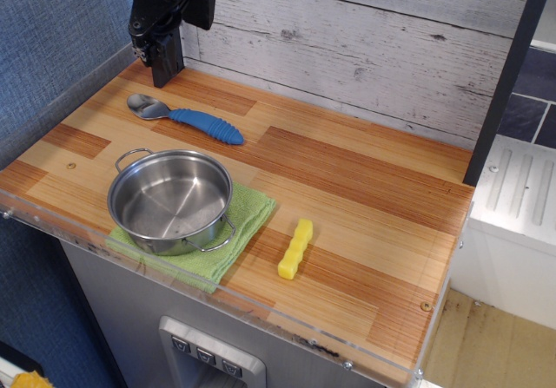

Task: Pick up the spoon and put it behind the pot.

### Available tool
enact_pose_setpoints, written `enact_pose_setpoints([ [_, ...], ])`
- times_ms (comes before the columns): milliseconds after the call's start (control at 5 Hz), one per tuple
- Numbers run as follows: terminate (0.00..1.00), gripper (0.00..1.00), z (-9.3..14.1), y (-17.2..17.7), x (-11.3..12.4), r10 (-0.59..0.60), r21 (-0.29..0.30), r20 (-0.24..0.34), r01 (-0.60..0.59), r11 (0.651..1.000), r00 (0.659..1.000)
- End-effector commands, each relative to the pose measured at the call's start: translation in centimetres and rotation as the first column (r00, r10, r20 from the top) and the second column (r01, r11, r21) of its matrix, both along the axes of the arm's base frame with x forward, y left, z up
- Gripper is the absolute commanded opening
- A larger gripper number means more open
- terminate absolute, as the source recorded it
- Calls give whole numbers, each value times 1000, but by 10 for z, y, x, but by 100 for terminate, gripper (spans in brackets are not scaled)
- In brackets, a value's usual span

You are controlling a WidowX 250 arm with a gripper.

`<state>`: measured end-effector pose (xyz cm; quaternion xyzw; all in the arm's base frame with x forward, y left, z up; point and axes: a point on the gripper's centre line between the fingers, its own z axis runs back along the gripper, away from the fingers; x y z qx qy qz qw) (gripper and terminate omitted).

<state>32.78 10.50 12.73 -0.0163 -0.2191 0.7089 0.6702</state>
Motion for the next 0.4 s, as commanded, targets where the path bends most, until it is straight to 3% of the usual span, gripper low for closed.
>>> enact_pose_setpoints([
  [0, 0, 100, 12, -1, -16, 1, 10, 46, -2, 1000, 999],
  [200, 100, 100, 12, -1, -16, 1, 10, 46, -2, 1000, 999],
])
